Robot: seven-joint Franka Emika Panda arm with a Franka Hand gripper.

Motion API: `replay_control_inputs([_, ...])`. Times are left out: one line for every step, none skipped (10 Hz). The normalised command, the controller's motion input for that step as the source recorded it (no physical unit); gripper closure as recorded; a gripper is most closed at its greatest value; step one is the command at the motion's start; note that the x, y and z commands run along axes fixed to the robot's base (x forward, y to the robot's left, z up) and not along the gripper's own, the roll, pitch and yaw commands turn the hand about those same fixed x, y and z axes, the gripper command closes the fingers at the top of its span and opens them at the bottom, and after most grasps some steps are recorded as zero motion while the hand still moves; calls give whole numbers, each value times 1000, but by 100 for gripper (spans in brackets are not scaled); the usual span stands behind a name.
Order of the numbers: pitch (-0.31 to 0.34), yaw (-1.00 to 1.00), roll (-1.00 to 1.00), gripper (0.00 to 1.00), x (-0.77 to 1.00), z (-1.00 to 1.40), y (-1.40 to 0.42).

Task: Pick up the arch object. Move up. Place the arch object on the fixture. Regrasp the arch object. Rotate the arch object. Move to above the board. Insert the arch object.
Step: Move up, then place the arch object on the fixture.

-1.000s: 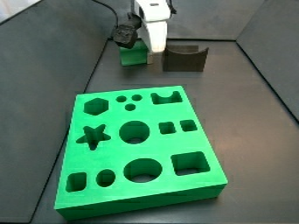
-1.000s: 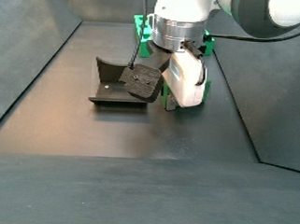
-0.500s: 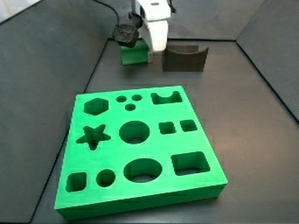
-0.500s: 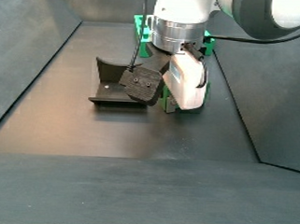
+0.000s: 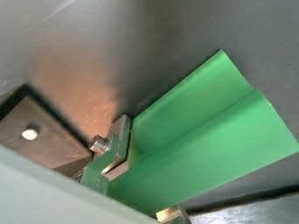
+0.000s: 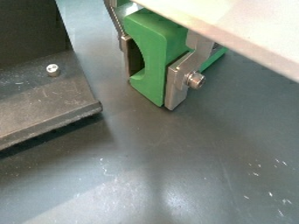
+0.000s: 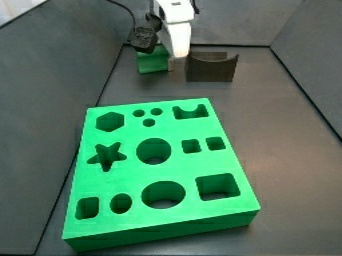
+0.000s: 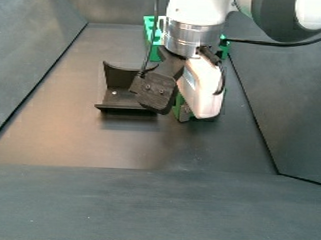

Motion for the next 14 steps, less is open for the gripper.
replay_control_inputs([13,-26,1,100,-15,804,26])
replay_control_inputs([29,-30,-1,100,-33,704,16])
replay_control_inputs([40,-30,-1,100,-24,525,14])
replay_control_inputs([47,-29,1,100,-17,373,13])
replay_control_inputs([47,-29,3,100,-18,211,13])
replay_control_inputs([0,0,0,100,0,1000,0])
replay_control_inputs([13,-1,-1,100,-4,1000,-1])
replay_control_inputs([23,-2,-1,100,-14,1000,-2])
replay_control_inputs([24,-4,3,100,-19,1000,-1])
replay_control_inputs([28,-5,6,100,-23,1000,0])
replay_control_inputs([32,-8,9,100,-26,1000,3])
replay_control_inputs([34,-9,11,100,-27,1000,5])
replay_control_inputs([42,-11,14,100,-29,898,8])
replay_control_inputs([48,-13,17,100,-19,668,11])
